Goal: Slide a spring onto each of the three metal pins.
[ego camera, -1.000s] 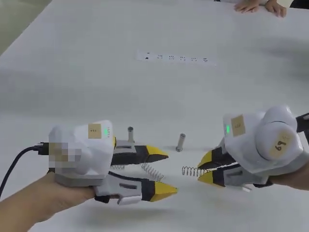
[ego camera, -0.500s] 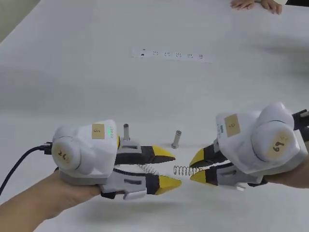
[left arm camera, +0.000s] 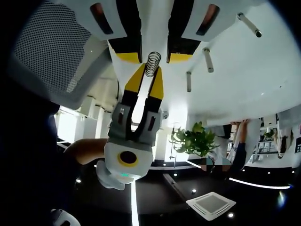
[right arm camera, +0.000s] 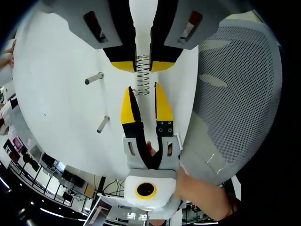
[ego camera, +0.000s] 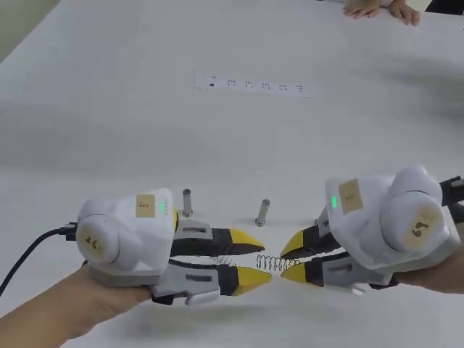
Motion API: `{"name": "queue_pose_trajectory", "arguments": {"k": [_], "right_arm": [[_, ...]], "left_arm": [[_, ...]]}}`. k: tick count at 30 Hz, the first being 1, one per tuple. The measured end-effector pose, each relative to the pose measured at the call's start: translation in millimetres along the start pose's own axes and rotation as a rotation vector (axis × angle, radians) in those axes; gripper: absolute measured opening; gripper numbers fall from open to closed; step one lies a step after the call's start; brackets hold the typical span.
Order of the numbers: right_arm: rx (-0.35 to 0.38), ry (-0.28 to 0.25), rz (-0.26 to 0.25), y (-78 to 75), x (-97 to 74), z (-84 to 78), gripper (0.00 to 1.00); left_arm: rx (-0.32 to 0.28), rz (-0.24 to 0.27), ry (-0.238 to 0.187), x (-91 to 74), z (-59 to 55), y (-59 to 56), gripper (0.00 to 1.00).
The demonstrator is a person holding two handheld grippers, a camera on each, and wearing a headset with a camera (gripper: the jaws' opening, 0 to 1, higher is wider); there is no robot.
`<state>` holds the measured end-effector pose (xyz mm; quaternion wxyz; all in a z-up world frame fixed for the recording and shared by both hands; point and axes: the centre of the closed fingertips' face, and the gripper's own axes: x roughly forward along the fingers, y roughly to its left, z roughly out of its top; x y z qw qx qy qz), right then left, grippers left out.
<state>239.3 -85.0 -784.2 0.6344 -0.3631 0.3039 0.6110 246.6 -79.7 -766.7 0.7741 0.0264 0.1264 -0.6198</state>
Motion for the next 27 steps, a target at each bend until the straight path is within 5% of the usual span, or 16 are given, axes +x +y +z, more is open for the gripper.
{"name": "queue_pose_trajectory", "arguments": {"k": [27], "right_arm": [[-0.021,-0.025,-0.005,2.1,-3.4,8.5,0.08]], "left_arm": [[0.005,-0.012,-0.012,2.5,2.9,-5.2,0.03]]}}
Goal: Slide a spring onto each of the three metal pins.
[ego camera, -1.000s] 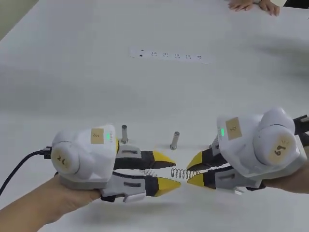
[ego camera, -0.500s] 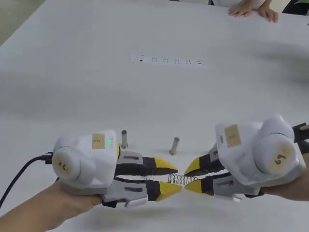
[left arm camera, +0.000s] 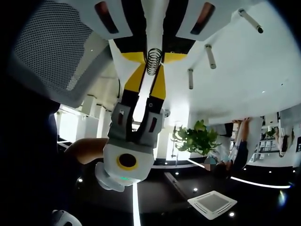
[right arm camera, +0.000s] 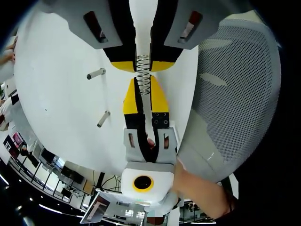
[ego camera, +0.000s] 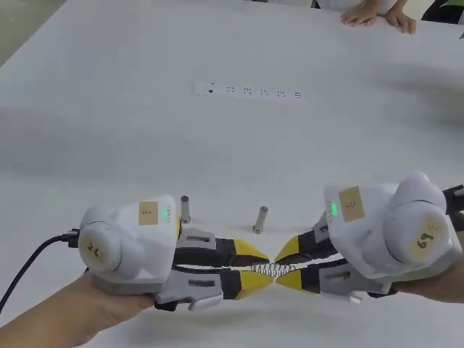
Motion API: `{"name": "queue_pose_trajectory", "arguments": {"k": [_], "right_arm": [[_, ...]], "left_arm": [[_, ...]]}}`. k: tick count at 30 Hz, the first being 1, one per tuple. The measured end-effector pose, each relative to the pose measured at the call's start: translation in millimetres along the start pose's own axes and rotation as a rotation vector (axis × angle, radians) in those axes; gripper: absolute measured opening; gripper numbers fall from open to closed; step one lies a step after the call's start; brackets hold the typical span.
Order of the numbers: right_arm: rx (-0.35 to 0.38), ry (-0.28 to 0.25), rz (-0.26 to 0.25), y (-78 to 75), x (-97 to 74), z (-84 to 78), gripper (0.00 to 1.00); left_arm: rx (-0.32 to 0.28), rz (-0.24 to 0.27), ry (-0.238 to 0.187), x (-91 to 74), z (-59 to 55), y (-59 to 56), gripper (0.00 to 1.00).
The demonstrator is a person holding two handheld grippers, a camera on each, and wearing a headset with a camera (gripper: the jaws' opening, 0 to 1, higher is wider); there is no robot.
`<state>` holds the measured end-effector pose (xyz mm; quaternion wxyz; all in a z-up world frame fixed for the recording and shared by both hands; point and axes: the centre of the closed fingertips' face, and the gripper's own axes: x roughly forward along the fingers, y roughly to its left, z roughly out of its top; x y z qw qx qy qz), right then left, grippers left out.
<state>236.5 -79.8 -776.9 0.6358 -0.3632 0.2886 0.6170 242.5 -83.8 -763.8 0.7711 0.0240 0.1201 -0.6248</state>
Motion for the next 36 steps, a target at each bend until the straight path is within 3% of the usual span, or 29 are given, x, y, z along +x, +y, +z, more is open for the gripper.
{"name": "queue_pose_trajectory", "arguments": {"k": [36], "right_arm": [[-0.057,-0.049,0.016,0.0,-2.2,1.8,0.09]], "left_arm": [[-0.028,-0.023,0.005,0.8,3.9,0.3,0.01]]}}
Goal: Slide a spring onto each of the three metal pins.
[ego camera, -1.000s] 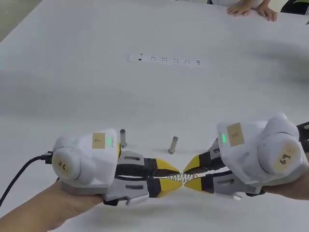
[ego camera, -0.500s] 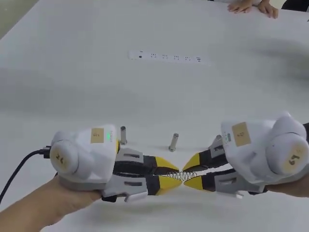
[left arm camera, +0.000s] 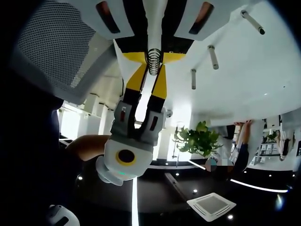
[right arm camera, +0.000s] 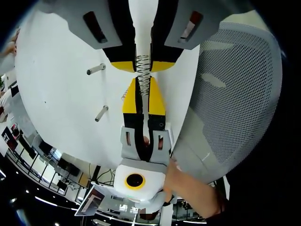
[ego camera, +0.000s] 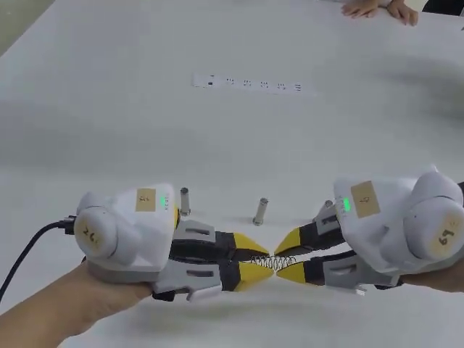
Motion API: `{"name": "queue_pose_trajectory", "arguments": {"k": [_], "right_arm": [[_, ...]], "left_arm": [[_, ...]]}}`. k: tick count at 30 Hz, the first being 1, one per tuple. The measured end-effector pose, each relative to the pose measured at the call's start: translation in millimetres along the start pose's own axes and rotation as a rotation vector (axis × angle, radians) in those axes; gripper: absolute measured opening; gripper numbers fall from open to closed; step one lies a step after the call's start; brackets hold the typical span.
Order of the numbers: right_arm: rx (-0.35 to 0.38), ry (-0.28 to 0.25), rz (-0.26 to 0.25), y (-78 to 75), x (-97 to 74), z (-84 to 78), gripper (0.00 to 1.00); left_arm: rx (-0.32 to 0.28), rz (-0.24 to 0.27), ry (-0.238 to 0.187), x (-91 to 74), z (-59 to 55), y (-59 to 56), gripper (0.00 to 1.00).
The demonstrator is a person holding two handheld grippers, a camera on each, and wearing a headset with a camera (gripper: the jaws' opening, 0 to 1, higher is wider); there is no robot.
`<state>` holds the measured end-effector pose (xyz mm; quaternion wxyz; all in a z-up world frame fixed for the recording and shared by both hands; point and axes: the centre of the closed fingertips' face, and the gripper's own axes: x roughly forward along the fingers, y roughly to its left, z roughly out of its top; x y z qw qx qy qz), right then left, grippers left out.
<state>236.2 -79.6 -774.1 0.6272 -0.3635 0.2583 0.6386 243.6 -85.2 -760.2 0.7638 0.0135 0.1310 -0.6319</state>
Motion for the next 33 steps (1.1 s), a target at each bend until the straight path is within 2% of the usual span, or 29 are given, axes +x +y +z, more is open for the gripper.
{"name": "queue_pose_trajectory", "arguments": {"k": [10,13,16,28,33], "right_arm": [[-0.019,0.003,-0.006,0.9,-1.0,-1.4,0.08],[0.009,0.012,-0.006,0.8,-1.7,-3.2,0.09],[0.002,0.010,-0.009,0.4,-2.3,-4.2,0.09],[0.025,-0.016,-0.017,-1.5,-3.6,-2.1,0.08],[0.050,-0.026,-0.021,-4.7,-6.5,0.5,0.08]], "left_arm": [[-0.007,0.000,-0.007,-0.4,1.6,-1.7,0.01],[-0.007,-0.001,-0.010,-1.1,2.2,-2.2,0.01],[-0.012,-0.003,-0.014,-2.2,3.4,-2.7,0.01],[-0.018,0.001,-0.018,-5.0,3.9,-1.5,0.01],[-0.021,0.005,-0.032,-6.2,5.9,0.5,0.01]]}}
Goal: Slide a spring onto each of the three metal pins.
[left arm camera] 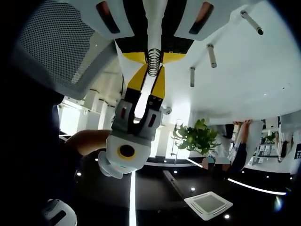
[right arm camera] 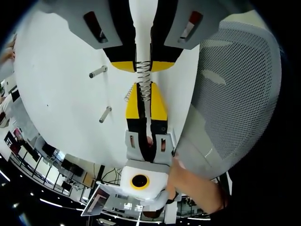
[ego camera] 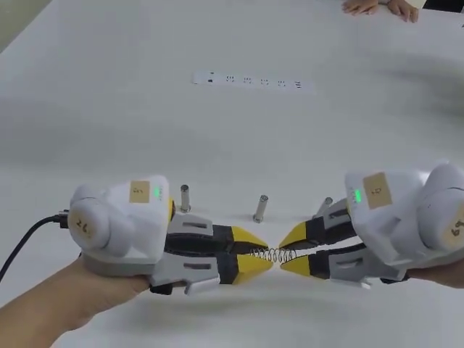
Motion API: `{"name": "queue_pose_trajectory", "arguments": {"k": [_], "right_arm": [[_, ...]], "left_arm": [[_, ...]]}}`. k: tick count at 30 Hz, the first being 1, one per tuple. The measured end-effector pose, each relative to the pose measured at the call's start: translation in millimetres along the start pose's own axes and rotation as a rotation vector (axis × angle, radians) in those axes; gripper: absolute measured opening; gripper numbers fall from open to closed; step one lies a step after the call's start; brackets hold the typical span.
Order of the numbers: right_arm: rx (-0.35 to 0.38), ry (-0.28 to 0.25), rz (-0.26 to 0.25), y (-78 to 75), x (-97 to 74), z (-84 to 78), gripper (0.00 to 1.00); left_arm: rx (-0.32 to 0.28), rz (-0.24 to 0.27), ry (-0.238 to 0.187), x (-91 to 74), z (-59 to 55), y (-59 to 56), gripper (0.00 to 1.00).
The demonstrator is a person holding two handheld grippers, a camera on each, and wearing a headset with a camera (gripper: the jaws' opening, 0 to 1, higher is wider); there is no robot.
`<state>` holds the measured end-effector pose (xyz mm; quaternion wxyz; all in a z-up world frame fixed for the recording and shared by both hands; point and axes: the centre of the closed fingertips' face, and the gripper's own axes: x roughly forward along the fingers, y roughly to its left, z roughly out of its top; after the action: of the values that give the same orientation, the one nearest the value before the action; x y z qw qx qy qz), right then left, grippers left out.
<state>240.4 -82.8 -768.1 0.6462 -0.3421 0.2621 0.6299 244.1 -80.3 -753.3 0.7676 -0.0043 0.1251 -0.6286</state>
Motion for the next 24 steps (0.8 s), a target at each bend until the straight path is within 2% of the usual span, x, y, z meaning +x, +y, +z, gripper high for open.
{"name": "queue_pose_trajectory", "arguments": {"k": [4,10,13,17,24], "right_arm": [[0.013,-0.011,0.002,-2.5,-4.0,2.8,0.08],[0.012,-0.008,0.006,-3.5,-5.5,4.5,0.07],[0.005,-0.004,0.020,-1.8,-7.2,7.0,0.07],[-0.037,0.040,0.030,1.3,-7.4,6.0,0.07],[-0.053,0.048,0.037,1.3,-10.7,12.9,0.07]], "left_arm": [[-0.015,0.000,-0.023,-0.8,3.7,1.1,0.01],[-0.012,-0.003,-0.027,-0.9,4.6,2.5,0.01],[0.004,-0.009,-0.005,0.6,-0.2,1.0,0.01],[0.013,-0.016,0.012,3.1,-3.8,-1.8,0.01],[0.027,-0.014,0.031,3.1,-7.7,-1.5,0.01]]}}
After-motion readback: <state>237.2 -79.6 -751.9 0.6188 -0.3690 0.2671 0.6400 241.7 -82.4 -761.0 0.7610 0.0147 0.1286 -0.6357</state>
